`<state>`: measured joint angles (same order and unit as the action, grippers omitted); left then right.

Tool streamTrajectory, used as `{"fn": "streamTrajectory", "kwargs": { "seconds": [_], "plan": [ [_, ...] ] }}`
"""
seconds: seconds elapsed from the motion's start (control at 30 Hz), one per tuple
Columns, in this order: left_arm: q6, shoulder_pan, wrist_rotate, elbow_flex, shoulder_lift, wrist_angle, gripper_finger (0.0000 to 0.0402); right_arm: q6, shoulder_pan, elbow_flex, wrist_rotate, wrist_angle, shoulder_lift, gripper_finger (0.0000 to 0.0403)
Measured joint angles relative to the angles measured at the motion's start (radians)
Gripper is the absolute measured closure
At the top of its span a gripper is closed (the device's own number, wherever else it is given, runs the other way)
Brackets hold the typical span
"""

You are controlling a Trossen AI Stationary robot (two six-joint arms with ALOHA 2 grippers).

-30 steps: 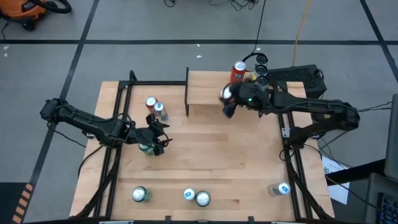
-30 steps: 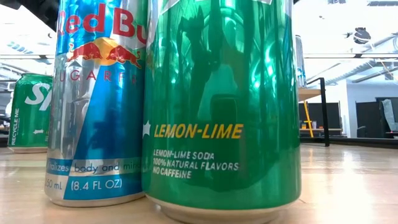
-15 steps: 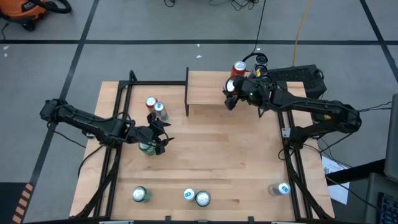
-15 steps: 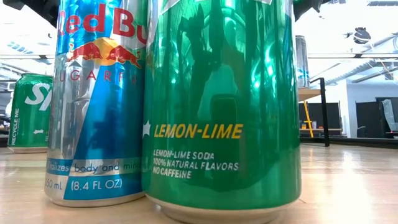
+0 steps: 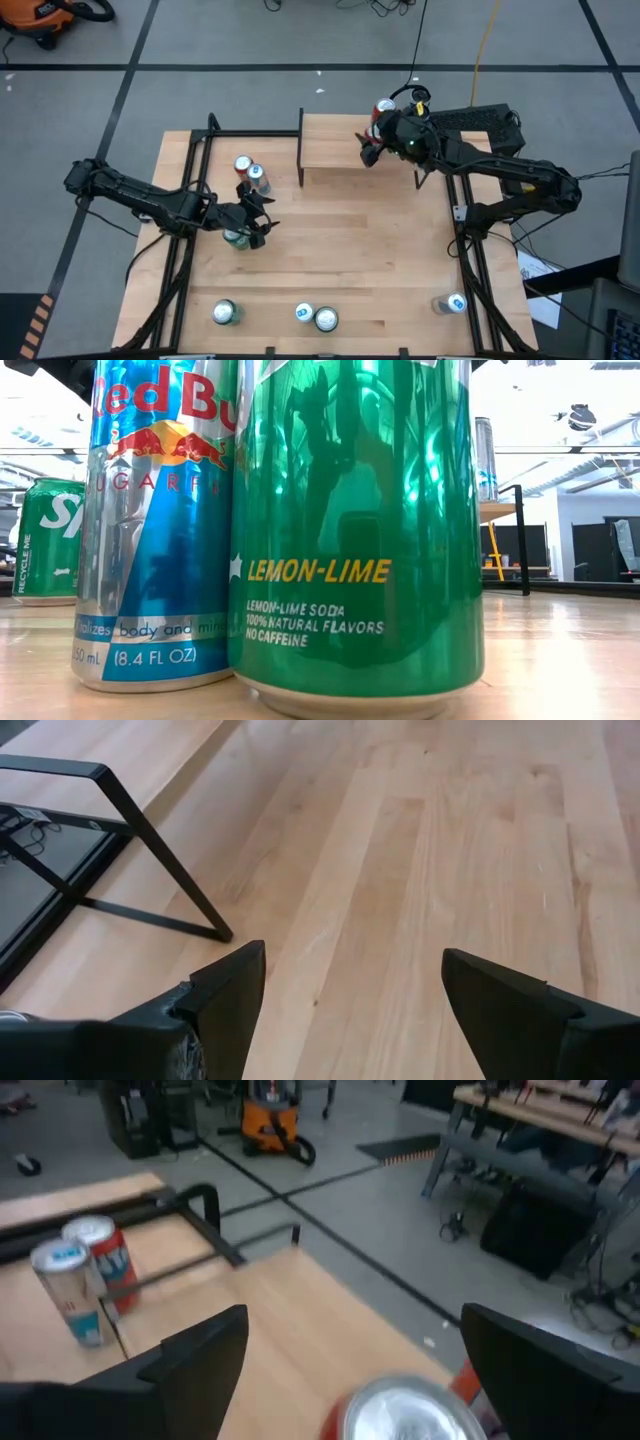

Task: Place canned beverage on shelf
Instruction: Put the bottom red soda can on the shelf aligned with the other red soda can

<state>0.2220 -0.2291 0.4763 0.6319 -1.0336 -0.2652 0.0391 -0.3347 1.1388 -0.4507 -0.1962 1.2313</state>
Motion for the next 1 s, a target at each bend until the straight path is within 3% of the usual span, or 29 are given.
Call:
{"fn": "streamTrajectory", "kwargs": {
  "seconds": [0.2,0.3,0.4,0.57,0.73,0.83,1.0],
  "plan": [
    [-0.002,0.006,0.005,0.0,0.0,0.008,0.0098,-0.067,0.022,0.143,0.003,-0.107,0.011,0.0051],
    [-0.05,0.026,0.006,0.0,0.0,0.038,0.0098,-0.047,0.034,0.264,0.003,-0.283,0.053,0.0072],
    [-0.116,0.067,0.001,0.0,-0.003,0.11,0.0098,-0.007,0.036,0.393,0.002,-0.484,0.116,0.0123],
    [-0.152,0.138,-0.098,0.002,-0.02,0.213,0.0098,0.028,0.027,0.58,0.014,-0.75,0.2,0.0246],
    [-0.153,0.168,-0.103,0.002,-0.047,0.245,0.0098,0.017,0.015,0.681,0.133,-0.873,0.271,0.0377],
    [-0.152,0.173,-0.105,0.002,-0.067,0.241,0.0098,0.029,0.015,0.695,0.166,-0.908,0.305,0.0393],
    [-0.152,0.173,-0.106,0.002,-0.099,0.241,0.0098,0.07,0.007,0.694,0.108,-0.953,0.339,0.0401]
  ]
}}
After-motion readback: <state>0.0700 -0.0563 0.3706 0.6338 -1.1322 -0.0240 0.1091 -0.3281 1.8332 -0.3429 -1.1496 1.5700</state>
